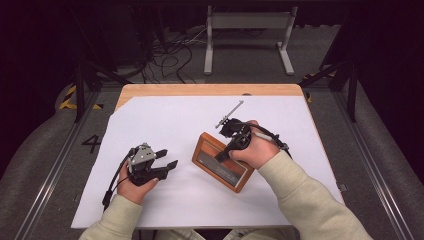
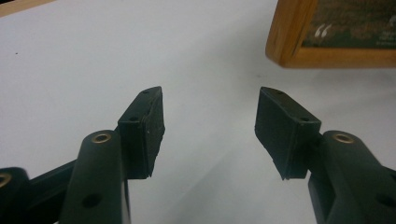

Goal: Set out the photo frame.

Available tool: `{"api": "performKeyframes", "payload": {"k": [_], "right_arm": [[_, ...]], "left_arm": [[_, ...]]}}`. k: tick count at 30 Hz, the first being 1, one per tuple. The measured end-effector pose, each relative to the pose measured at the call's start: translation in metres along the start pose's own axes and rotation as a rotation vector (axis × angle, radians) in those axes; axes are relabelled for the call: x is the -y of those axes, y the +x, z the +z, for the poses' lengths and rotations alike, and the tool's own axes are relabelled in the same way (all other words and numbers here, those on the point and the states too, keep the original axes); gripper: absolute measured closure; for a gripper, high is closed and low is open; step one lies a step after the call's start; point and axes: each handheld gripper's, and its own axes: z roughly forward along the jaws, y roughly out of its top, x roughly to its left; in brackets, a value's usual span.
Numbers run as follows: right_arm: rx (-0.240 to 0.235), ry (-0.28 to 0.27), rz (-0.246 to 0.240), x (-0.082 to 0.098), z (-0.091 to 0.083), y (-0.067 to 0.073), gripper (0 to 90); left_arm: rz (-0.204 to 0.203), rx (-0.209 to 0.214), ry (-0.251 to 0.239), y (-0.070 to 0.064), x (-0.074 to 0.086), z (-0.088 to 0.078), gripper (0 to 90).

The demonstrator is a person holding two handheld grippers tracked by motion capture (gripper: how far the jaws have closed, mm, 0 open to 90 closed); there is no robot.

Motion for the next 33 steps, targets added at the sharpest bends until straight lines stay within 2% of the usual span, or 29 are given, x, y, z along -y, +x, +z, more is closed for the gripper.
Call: {"api": "performKeyframes", "payload": {"k": [2, 6, 10, 18, 21, 26, 28, 33], "right_arm": [[0.009, 0.023, -0.08, -0.005, -0.007, 0.0, 71.7], [0.025, 0.049, -0.205, -0.012, -0.018, -0.001, 71.7], [0.035, 0.093, -0.287, -0.018, -0.023, -0.003, 71.9], [0.031, 0.194, -0.473, -0.027, -0.018, -0.009, 72.1], [0.027, 0.207, -0.478, -0.028, -0.015, -0.011, 72.0], [0.022, 0.251, -0.482, -0.027, 0.0, -0.021, 72.0], [0.009, 0.265, -0.509, -0.026, 0.007, -0.024, 72.0], [-0.012, 0.285, -0.517, -0.025, 0.018, -0.028, 72.0]], "left_arm": [[-0.002, -0.002, -0.002, 0.001, 0.001, -0.001, 42.1], [-0.017, -0.008, -0.002, 0.001, 0.004, -0.005, 41.8], [-0.024, -0.018, -0.001, 0.002, 0.007, -0.009, 41.8], [-0.034, -0.033, -0.002, 0.003, 0.011, -0.015, 41.4], [-0.037, -0.031, -0.003, 0.003, 0.011, -0.015, 41.4], [-0.034, -0.029, -0.002, 0.004, 0.011, -0.014, 41.4], [-0.033, -0.028, -0.001, 0.004, 0.011, -0.014, 41.3], [-0.03, -0.028, 0.0, 0.004, 0.011, -0.014, 41.3]]}}
